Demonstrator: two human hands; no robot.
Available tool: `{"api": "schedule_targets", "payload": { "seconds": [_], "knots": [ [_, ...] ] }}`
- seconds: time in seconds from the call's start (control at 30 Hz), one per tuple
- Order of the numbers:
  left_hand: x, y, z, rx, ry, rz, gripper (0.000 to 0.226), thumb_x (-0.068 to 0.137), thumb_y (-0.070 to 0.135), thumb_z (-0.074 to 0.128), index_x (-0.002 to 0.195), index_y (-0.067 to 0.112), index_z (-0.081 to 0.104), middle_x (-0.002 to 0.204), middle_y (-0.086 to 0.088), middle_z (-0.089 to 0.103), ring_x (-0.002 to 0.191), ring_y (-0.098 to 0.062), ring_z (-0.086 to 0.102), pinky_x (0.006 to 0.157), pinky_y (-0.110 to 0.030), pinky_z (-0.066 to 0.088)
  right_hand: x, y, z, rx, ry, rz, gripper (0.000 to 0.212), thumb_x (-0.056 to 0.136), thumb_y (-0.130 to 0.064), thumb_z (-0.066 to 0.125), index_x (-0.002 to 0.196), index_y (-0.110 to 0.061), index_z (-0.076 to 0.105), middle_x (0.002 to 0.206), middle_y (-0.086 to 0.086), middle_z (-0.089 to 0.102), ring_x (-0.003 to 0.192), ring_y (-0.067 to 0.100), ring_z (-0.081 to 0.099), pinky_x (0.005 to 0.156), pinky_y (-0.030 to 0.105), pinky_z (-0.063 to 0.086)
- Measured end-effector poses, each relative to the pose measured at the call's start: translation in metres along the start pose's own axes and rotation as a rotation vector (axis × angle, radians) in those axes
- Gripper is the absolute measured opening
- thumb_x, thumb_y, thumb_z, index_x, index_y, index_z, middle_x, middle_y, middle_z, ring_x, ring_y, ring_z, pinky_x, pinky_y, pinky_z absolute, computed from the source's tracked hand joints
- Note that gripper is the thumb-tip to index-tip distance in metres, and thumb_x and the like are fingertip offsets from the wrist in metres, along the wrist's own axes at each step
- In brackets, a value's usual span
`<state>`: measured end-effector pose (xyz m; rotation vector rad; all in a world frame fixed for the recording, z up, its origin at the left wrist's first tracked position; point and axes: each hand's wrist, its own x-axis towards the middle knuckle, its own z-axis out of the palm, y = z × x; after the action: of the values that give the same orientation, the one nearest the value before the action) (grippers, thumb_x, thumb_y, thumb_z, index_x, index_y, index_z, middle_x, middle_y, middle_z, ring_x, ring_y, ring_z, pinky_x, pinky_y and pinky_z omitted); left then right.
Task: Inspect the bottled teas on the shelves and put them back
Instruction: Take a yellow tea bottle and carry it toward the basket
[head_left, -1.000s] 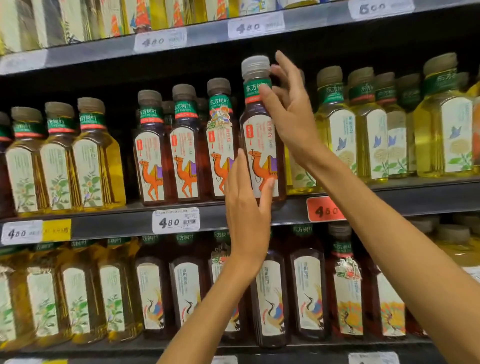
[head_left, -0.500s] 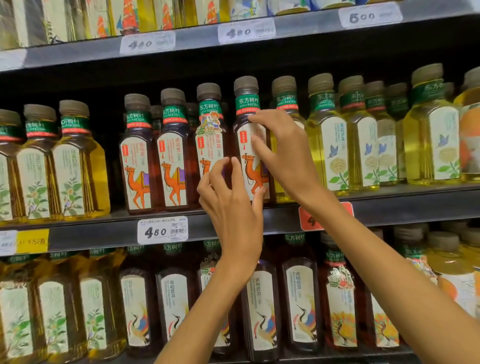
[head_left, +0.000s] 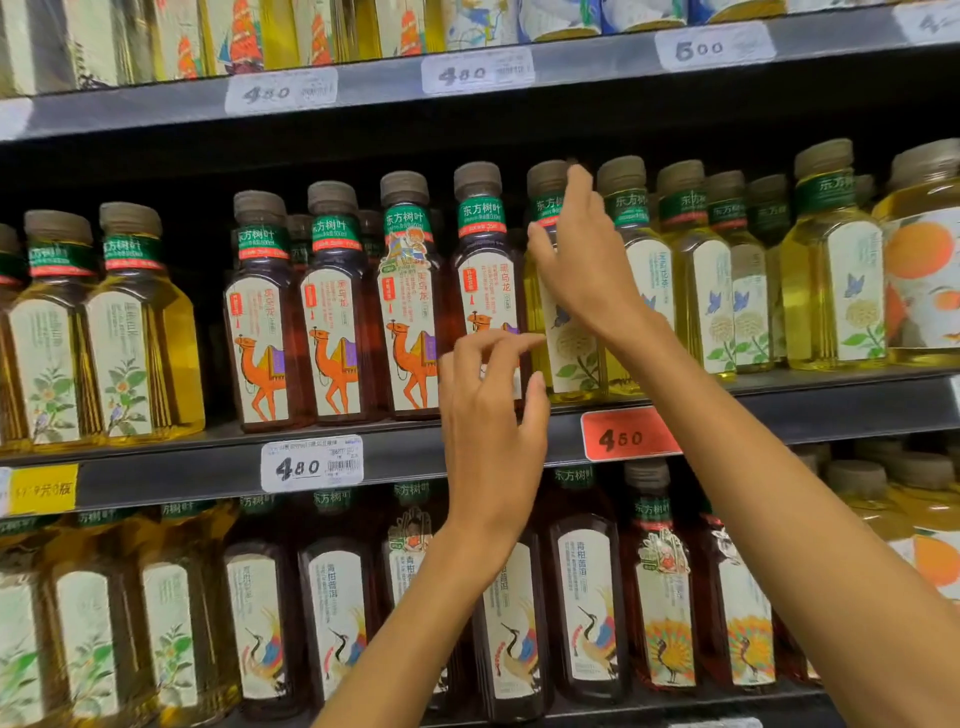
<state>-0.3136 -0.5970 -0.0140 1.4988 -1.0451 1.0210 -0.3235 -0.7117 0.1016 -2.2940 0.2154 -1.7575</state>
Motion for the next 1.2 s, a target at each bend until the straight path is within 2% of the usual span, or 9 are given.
{"api": "schedule_targets", "payload": {
  "seconds": [0.13,0.37,0.53,0.6,0.73,0.83,0.93,1.07,1.2],
  "knots": [
    [0.001,0.004,0.000,-0.153,-0.145,-0.064,0.030,0.092,0.007,0.057,0.122,0.015,0.056,0.116,0.004,0.051,0.103,-0.003,0.049,0.091,-0.017,0.043,-0.002,0.003,-0.004,0.198,0.028,0.001,0.058,0.096,-0.018,0.055,0.145,-0.007,0.025,0.138,0.016,0.044,0.119,0.026,0.051,0.097,0.037,0.046],
    [-0.008,0.002,-0.001,-0.239,-0.213,-0.147,0.044,0.092,0.019,0.060,0.132,0.023,0.044,0.120,0.009,0.051,0.108,0.001,0.050,0.094,-0.009,0.040,-0.018,0.005,-0.027,0.518,0.107,-0.021,0.061,0.092,-0.021,0.064,0.142,-0.007,0.031,0.134,0.006,0.044,0.116,0.010,0.049,0.095,0.014,0.042],
    [-0.010,0.006,-0.001,-0.263,-0.251,-0.202,0.061,0.088,0.030,0.065,0.141,0.025,0.035,0.136,0.011,0.045,0.121,0.002,0.042,0.097,-0.003,0.032,-0.034,-0.005,-0.040,0.634,-0.066,0.004,0.021,0.095,-0.027,0.058,0.112,-0.015,0.055,0.099,-0.009,0.063,0.089,-0.005,0.061,0.077,0.013,0.049],
    [-0.011,0.008,-0.001,-0.270,-0.265,-0.204,0.068,0.086,0.034,0.066,0.143,0.024,0.031,0.142,0.010,0.041,0.128,-0.001,0.039,0.103,-0.010,0.035,-0.042,-0.011,-0.048,0.693,-0.051,-0.028,0.011,0.095,-0.022,0.059,0.103,-0.015,0.060,0.090,-0.011,0.064,0.080,-0.007,0.062,0.071,0.013,0.049],
    [-0.011,0.019,-0.006,-0.308,-0.225,-0.173,0.078,0.079,0.045,0.070,0.144,0.029,0.029,0.140,0.011,0.041,0.127,-0.001,0.042,0.100,-0.014,0.039,-0.057,-0.022,-0.068,0.876,0.019,0.037,0.019,0.094,-0.025,0.060,0.102,-0.008,0.064,0.086,-0.003,0.069,0.078,0.006,0.066,0.070,0.020,0.053],
    [-0.015,0.029,-0.013,-0.438,-0.214,-0.180,0.074,0.073,0.053,0.070,0.136,0.034,0.035,0.120,0.021,0.056,0.109,0.004,0.057,0.086,-0.018,0.052,-0.073,-0.025,-0.080,1.131,-0.069,0.225,0.024,0.094,-0.031,0.058,0.100,-0.008,0.065,0.082,0.004,0.069,0.074,0.015,0.066,0.068,0.026,0.056],
    [-0.030,0.035,-0.021,-0.563,-0.279,-0.216,0.066,0.074,0.052,0.067,0.131,0.038,0.038,0.112,0.030,0.061,0.102,0.007,0.060,0.076,-0.010,0.051,-0.091,-0.018,-0.088,1.171,-0.214,0.315,0.024,0.090,-0.039,0.060,0.094,-0.016,0.066,0.082,0.002,0.069,0.077,0.014,0.067,0.069,0.027,0.056],
    [-0.063,0.033,-0.031,-0.821,-0.459,-0.430,0.044,0.077,0.048,0.068,0.118,0.034,0.057,0.107,0.020,0.070,0.096,-0.002,0.068,0.070,-0.012,0.052,-0.109,-0.003,-0.092,1.284,-0.399,0.434,0.048,0.079,-0.051,0.053,0.105,-0.011,0.066,0.094,0.006,0.073,0.089,0.019,0.069,0.076,0.031,0.057],
    [-0.098,0.034,-0.034,-1.010,-0.581,-0.699,0.049,0.068,0.055,0.063,0.110,0.030,0.066,0.106,0.001,0.074,0.091,-0.012,0.071,0.071,-0.023,0.056,-0.126,0.002,-0.082,1.495,-0.452,0.524,0.037,0.089,-0.042,0.046,0.101,-0.010,0.059,0.083,0.004,0.071,0.079,0.018,0.070,0.074,0.029,0.057]
  ]
}}
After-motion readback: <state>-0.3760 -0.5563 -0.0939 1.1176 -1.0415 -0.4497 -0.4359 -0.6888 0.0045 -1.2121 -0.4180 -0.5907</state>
